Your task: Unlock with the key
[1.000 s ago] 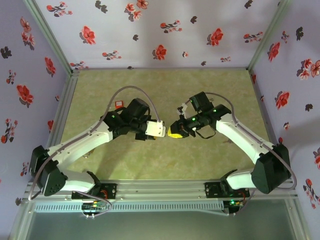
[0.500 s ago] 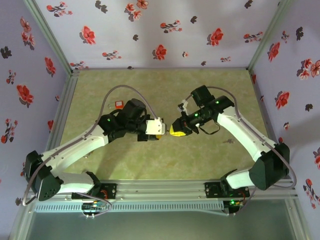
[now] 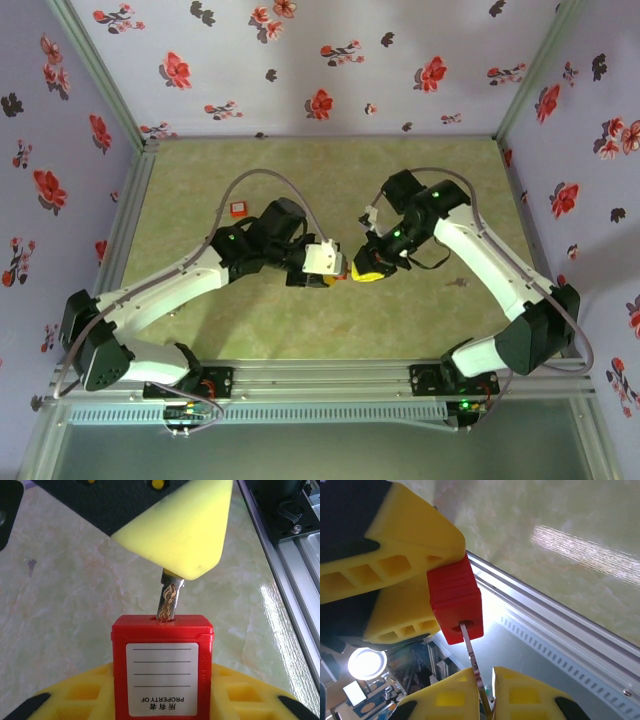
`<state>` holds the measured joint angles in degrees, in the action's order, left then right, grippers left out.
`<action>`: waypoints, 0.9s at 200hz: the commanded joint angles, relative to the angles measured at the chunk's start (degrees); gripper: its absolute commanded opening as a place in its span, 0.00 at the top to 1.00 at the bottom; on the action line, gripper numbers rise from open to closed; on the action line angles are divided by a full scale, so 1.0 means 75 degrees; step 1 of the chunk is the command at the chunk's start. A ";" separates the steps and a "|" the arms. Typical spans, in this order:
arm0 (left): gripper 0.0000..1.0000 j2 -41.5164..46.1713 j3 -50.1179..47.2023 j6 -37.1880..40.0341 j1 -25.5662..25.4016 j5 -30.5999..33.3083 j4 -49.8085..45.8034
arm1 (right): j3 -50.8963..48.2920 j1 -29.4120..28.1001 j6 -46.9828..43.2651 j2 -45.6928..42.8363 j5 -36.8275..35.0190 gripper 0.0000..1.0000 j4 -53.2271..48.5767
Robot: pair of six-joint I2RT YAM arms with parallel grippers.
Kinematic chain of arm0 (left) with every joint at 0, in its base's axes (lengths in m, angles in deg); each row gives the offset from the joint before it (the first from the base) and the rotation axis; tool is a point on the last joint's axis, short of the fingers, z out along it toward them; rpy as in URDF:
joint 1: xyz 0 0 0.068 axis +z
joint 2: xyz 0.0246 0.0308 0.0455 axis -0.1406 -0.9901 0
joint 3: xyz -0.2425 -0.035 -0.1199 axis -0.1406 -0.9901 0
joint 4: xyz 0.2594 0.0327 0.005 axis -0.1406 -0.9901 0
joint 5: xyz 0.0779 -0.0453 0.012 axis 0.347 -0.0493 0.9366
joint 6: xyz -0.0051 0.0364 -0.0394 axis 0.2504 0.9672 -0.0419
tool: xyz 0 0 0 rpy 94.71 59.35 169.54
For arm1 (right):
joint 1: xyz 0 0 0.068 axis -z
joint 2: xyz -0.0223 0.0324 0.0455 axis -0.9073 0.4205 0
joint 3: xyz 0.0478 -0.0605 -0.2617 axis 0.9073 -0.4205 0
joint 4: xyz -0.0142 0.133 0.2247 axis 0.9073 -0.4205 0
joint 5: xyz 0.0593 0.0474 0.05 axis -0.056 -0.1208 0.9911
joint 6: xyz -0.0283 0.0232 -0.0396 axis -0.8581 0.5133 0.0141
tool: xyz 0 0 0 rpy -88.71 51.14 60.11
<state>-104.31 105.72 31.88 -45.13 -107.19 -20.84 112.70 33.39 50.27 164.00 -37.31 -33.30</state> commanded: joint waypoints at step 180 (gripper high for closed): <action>1.00 -0.0490 0.1347 -0.0194 -0.0976 -0.2365 0.0920 | -0.0493 -0.0185 -0.0778 0.0064 -0.0295 1.00 0.2034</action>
<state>-107.48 107.32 27.68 -47.03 -102.16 -22.96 103.60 34.30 60.20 160.72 -35.43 -22.50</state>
